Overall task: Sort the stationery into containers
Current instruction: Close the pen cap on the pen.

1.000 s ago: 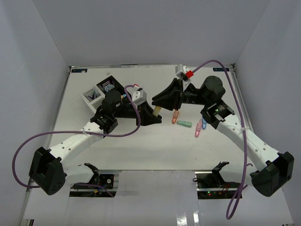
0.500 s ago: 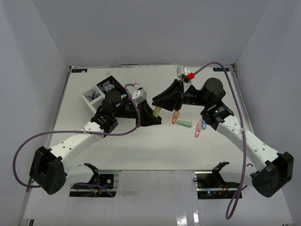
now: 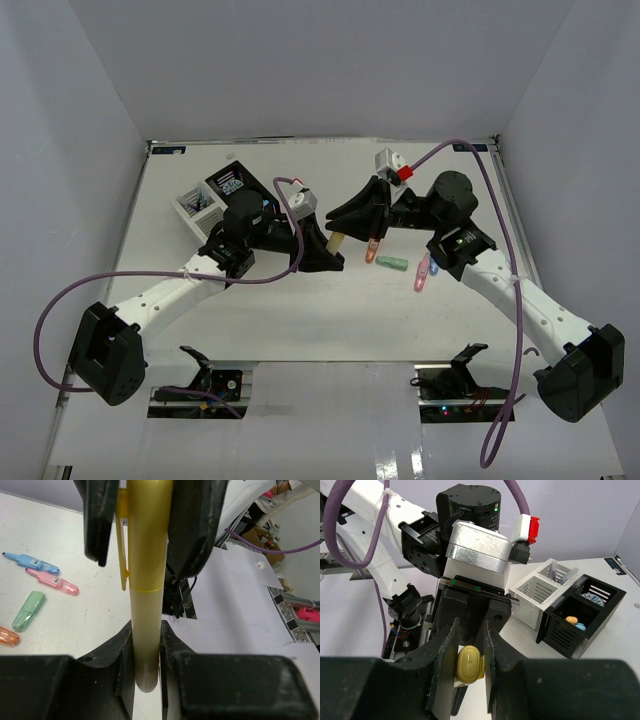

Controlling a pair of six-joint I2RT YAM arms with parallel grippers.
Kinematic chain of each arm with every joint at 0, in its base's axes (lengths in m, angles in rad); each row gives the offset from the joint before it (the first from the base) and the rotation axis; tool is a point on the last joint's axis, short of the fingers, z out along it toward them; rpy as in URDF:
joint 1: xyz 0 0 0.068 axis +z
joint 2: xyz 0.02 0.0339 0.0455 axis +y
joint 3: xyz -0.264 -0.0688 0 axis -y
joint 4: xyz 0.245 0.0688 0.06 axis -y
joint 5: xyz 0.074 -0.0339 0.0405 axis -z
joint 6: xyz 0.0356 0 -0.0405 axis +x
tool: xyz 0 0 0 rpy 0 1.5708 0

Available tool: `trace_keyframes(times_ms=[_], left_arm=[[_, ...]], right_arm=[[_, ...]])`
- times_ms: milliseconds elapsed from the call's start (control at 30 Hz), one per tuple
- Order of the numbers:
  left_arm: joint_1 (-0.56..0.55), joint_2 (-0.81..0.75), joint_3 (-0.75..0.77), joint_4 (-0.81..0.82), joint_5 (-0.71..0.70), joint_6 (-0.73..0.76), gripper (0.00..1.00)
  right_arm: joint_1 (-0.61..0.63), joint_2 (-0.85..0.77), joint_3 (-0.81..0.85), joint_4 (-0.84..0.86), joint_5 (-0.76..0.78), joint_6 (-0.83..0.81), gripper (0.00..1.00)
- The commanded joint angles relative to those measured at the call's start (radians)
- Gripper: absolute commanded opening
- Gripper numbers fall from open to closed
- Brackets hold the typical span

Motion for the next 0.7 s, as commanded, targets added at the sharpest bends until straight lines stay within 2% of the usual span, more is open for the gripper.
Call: trace_keyframes(times_ms=[0, 267, 667], left_arm=[[0.009, -0.021, 0.116, 0.187, -0.063, -0.051, 0.0], [0.008, -0.033, 0.143, 0.205, -0.149, 0.003, 0.0], [-0.006, -0.065, 0.203, 0.135, -0.179, 0.118, 0.0]], right_arm=[[0.049, 0.03, -0.082, -0.164, -0.11, -0.055, 0.08], [0.08, 0.044, -0.102, -0.165, -0.092, -0.049, 0.08], [0.107, 0.071, -0.107, -0.19, -0.09, -0.076, 0.08]])
